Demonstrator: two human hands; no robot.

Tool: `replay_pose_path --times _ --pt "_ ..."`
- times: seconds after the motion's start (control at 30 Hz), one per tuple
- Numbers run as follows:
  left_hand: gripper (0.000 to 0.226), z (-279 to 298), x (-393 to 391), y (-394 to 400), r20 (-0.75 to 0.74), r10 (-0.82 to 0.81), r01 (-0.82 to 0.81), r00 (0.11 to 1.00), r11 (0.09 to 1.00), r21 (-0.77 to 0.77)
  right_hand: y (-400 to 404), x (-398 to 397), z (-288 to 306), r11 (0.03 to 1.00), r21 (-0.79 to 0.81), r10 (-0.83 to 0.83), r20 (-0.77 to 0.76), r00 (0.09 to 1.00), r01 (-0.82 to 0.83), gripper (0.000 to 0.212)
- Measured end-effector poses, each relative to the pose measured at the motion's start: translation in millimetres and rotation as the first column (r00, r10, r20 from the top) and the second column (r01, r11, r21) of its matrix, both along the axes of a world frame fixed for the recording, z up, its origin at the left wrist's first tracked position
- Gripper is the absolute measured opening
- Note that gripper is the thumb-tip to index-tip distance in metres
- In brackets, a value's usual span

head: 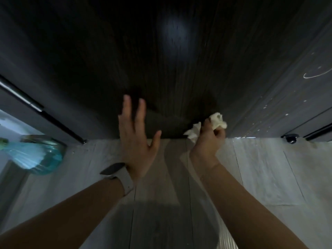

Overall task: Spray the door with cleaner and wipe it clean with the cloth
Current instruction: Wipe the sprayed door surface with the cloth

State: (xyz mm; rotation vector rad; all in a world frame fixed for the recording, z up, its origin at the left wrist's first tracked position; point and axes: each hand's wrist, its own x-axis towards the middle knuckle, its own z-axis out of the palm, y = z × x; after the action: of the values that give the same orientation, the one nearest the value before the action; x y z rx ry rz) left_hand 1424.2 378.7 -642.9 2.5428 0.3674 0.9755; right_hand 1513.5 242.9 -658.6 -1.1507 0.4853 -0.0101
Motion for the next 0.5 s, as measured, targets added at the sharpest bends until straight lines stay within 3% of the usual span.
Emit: replay_pose_path --times 0.03,0.07,0.1,0.2,0.27,0.33,0.4,0.5 --pt "0.089 -8 -1 13 -0.073 -0.070 0.088 0.995 0.955 0.283 -1 -9 9 0.978 -0.207 0.003 0.171 0.985 0.033 0.009" --pt "0.094 -8 1 25 -0.171 -0.116 0.181 0.978 0.880 0.439 -4 -12 10 0.941 -0.330 0.037 0.333 0.942 0.080 0.011" --pt "0.099 -8 8 35 -0.195 -0.105 0.195 0.975 0.826 0.529 -10 -15 9 0.893 -0.440 0.130 0.453 0.882 0.094 0.013" --pt "0.111 -9 23 46 -0.215 0.023 0.123 0.976 0.759 0.639 -28 -5 -1 0.743 -0.640 0.328 0.601 0.729 0.193 0.017" --pt "0.117 -16 25 50 -0.199 0.060 0.100 0.978 0.705 0.703 -34 9 -6 0.618 -0.712 0.369 0.636 0.677 0.332 0.018" --pt "0.118 -20 27 55 -0.176 0.047 0.093 0.983 0.701 0.707 -36 21 -13 0.530 -0.745 0.396 0.640 0.659 0.405 0.034" --pt "0.117 -19 28 56 -0.158 0.048 0.081 0.986 0.691 0.718 -33 24 -29 0.502 -0.776 0.470 0.615 0.634 0.381 0.042" --pt "0.117 -18 28 54 -0.175 0.042 0.094 0.984 0.708 0.700 -19 8 -68 0.402 -0.891 0.667 0.442 0.600 0.209 0.034"
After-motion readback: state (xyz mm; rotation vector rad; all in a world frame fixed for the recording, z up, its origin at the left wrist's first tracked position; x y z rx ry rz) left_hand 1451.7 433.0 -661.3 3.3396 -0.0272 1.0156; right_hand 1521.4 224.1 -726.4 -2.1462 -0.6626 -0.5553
